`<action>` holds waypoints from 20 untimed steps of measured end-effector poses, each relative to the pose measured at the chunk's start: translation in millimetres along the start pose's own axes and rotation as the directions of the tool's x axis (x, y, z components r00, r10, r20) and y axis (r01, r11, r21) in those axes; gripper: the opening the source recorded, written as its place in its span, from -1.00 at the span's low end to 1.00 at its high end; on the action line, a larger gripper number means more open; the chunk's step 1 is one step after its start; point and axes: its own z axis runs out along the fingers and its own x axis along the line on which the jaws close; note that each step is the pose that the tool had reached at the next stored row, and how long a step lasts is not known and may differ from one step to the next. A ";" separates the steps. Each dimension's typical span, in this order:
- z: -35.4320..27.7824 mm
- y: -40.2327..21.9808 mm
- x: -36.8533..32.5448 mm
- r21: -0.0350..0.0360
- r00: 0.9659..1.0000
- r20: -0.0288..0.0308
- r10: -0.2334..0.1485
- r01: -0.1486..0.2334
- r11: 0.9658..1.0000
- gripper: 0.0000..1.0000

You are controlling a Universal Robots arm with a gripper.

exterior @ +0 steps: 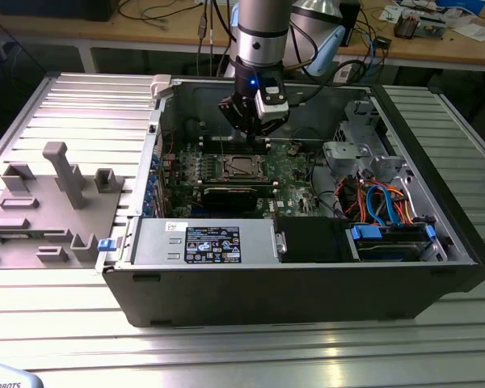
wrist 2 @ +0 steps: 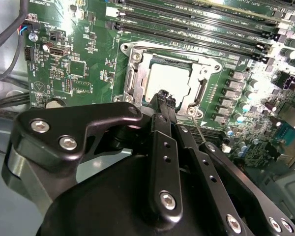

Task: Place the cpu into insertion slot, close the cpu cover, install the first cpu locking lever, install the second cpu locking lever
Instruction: 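Install the first cpu locking lever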

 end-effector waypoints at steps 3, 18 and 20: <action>0.0 0.0 0.0 0.000 1.000 0.000 -0.004 0.004 1.000 -0.79; 0.0 0.0 0.0 0.000 1.000 0.001 -0.028 0.028 1.000 -0.79; 0.0 0.0 0.0 0.000 1.000 0.001 -0.032 0.032 1.000 -0.79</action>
